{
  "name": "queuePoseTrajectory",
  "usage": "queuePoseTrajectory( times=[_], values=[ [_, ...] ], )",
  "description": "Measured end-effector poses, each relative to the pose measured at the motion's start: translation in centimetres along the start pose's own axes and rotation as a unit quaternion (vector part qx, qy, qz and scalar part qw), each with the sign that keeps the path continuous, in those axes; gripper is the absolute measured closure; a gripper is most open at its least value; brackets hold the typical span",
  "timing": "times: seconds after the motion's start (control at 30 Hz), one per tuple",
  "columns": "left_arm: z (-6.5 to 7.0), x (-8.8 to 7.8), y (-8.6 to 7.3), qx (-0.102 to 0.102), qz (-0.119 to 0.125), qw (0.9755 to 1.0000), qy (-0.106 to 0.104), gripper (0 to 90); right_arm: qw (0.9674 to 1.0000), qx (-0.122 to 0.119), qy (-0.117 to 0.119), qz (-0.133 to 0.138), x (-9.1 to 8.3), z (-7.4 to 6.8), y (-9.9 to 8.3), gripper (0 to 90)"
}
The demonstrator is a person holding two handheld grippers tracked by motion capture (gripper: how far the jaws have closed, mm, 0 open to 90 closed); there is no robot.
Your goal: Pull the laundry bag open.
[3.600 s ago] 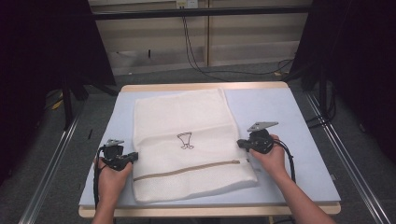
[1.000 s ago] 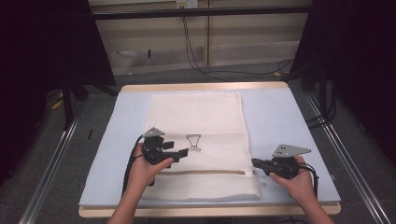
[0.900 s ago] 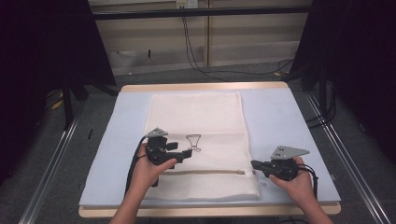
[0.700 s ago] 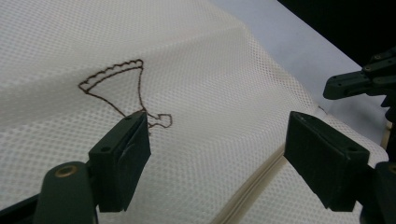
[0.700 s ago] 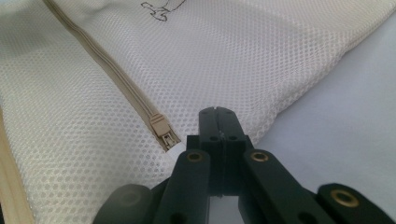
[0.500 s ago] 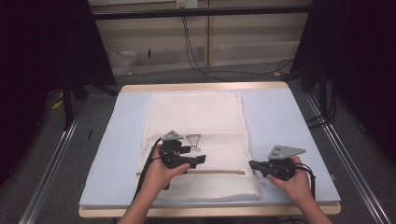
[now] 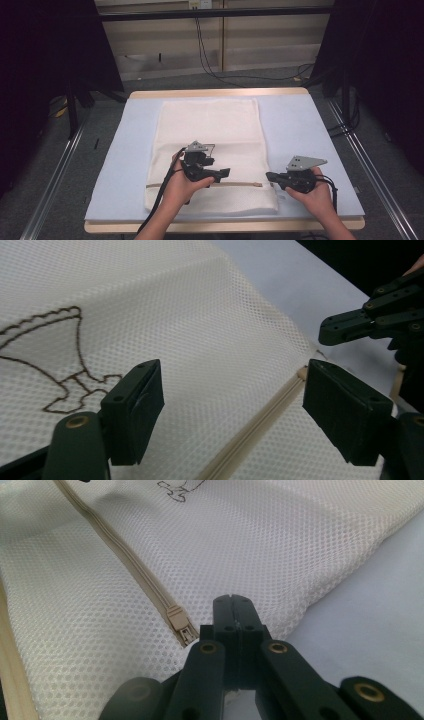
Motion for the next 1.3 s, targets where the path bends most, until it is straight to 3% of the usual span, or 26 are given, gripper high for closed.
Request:
queuePoseTrajectory(
  times=[0.13,0.37,0.5,0.63,0.73,0.8,1.07,1.13,1.3],
  values=[
    [0.6,0.8,-0.1,-0.008,-0.018,0.9997,-0.011,22.6,1.0000,-0.001,-0.001,0.000,0.0,0.0,0.1,90.0],
    [2.2,1.8,0.5,-0.012,-0.008,0.9989,-0.044,25.9,1.0000,-0.004,0.000,-0.006,0.3,0.0,0.0,90.0],
    [2.9,2.6,0.7,-0.006,-0.017,0.9991,-0.038,33.0,1.0000,-0.004,0.000,-0.005,0.2,-0.1,0.0,90.0],
    [3.5,3.5,0.6,-0.028,-0.038,0.9963,-0.072,36.0,1.0000,-0.007,0.000,-0.004,0.1,-0.1,0.0,90.0],
    [3.6,3.9,0.7,-0.025,-0.045,0.9965,-0.065,40.9,1.0000,-0.008,-0.001,-0.004,0.1,-0.2,0.0,90.0],
    [3.6,4.1,0.7,-0.034,-0.053,0.9958,-0.066,45.6,1.0000,-0.007,-0.002,-0.004,0.0,-0.2,0.0,90.0],
    [3.8,5.4,0.5,-0.054,-0.069,0.9939,-0.068,50.1,1.0000,-0.005,0.000,-0.004,-0.1,-0.3,-0.1,90.0],
    [3.9,5.7,0.3,-0.071,-0.079,0.9915,-0.075,54.6,1.0000,-0.004,0.001,-0.005,-0.1,-0.3,-0.1,90.0],
    [4.1,6.6,0.0,-0.082,-0.095,0.9891,-0.077,58.0,0.9999,-0.009,0.004,-0.012,0.1,-0.6,-0.1,90.0]
  ],
)
Point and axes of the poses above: each handheld gripper's, and its own axes: x roughly forward along the jaws, y roughly out of its top, z roughly to its right, the point moved 3 cm from there along x, roughly forward along the jaws, and after that the axes turned 3 degrees about -x, right-handed, at the moved point
